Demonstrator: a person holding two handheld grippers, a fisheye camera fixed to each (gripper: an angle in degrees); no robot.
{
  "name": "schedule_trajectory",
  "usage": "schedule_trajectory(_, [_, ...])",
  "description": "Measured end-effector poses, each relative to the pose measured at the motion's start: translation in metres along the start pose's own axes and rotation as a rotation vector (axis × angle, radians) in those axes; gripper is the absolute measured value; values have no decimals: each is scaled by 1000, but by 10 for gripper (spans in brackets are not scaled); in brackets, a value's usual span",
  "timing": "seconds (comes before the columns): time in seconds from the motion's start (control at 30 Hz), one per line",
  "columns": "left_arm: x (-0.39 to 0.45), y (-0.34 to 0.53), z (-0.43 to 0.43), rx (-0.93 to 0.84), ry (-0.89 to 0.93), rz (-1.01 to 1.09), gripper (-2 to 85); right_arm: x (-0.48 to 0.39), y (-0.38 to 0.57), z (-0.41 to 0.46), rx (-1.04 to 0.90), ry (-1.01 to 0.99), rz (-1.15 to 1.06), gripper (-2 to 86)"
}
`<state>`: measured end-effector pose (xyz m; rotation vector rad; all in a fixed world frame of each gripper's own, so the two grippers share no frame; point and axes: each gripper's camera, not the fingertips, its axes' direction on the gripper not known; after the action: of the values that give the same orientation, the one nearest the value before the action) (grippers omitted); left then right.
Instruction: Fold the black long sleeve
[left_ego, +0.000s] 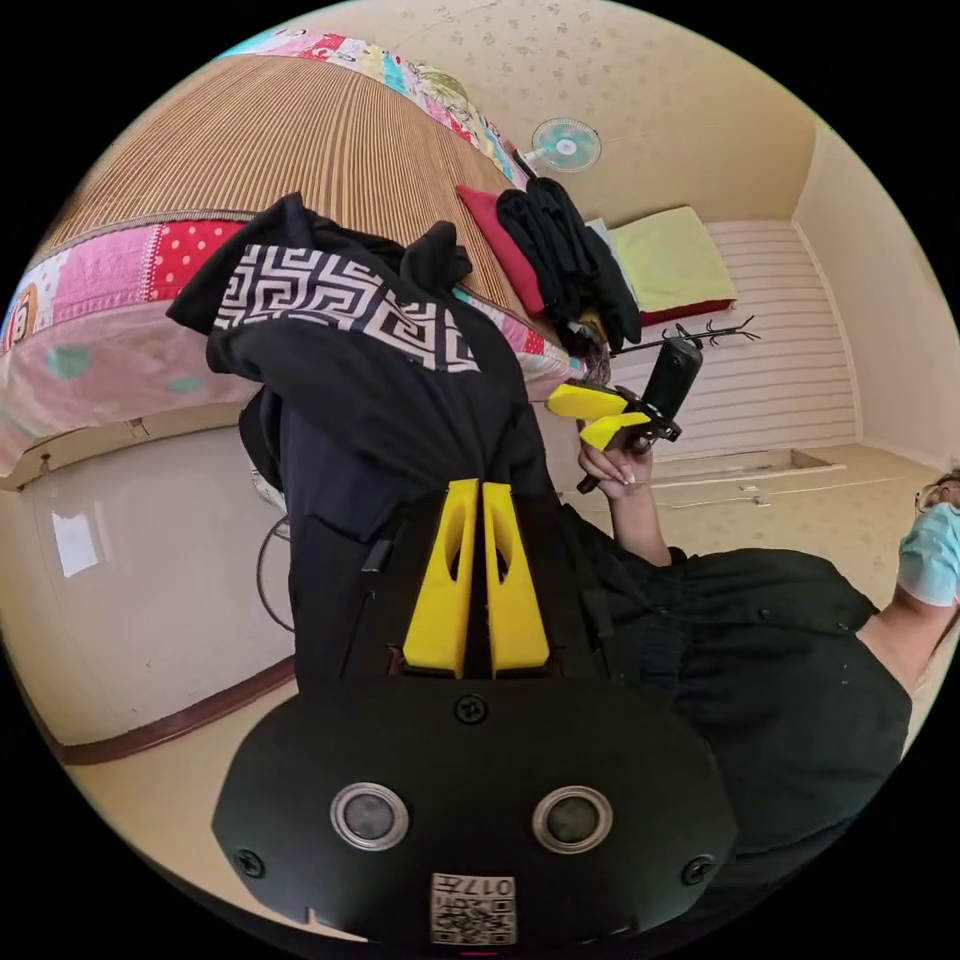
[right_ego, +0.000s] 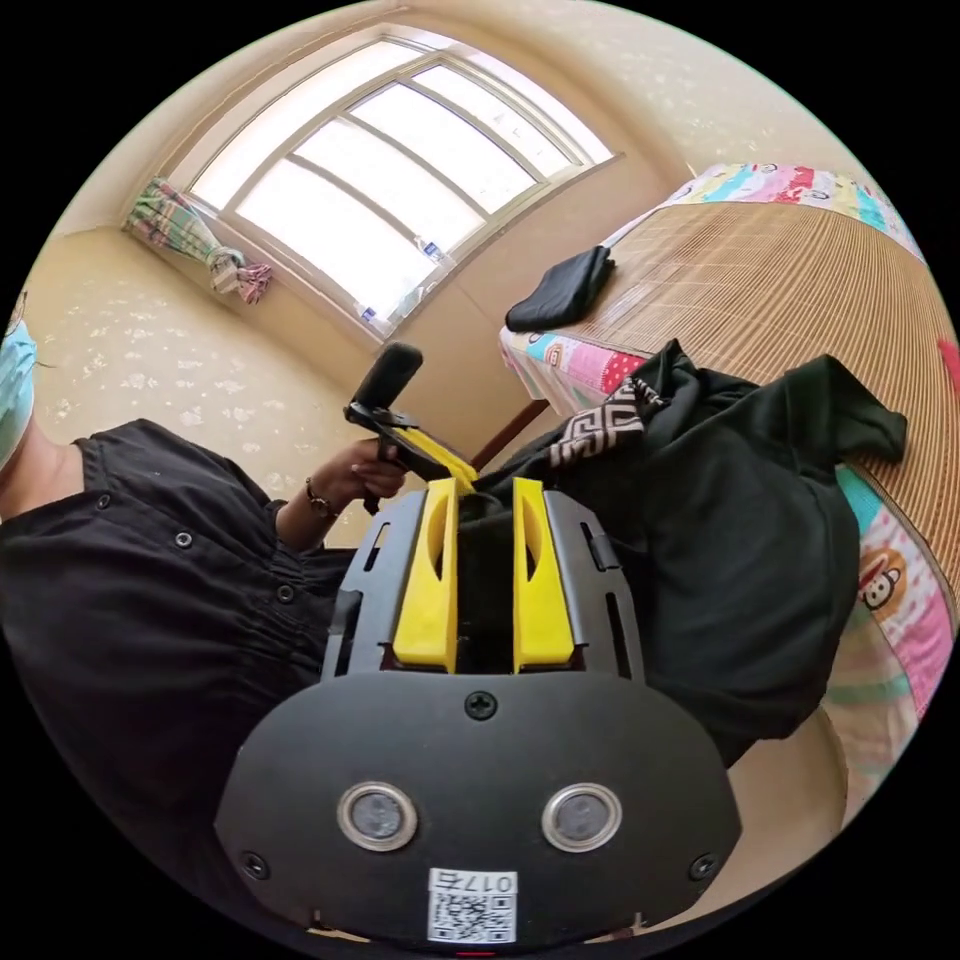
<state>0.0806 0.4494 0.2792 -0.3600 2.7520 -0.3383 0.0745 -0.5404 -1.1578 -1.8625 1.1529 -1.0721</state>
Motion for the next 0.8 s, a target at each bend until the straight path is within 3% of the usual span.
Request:
schedule_trajectory(0.1, [-2,-4,-14,7,-52,28,-9,13,-7,30,-79,6,34,89])
schedule_trajectory(0.37, [-20,-23,-7,43,46,16,-9,13,-19,81,-133,-86,22,50])
schedule_trajectory(0.57, [-17,-41,-7,39,43,39,-7,11,-23,74,-185,-25,-18,35])
schedule_trajectory(0.8, [3,-60,5,34,58,74,38,1,-7,46,-101,19,-44,24])
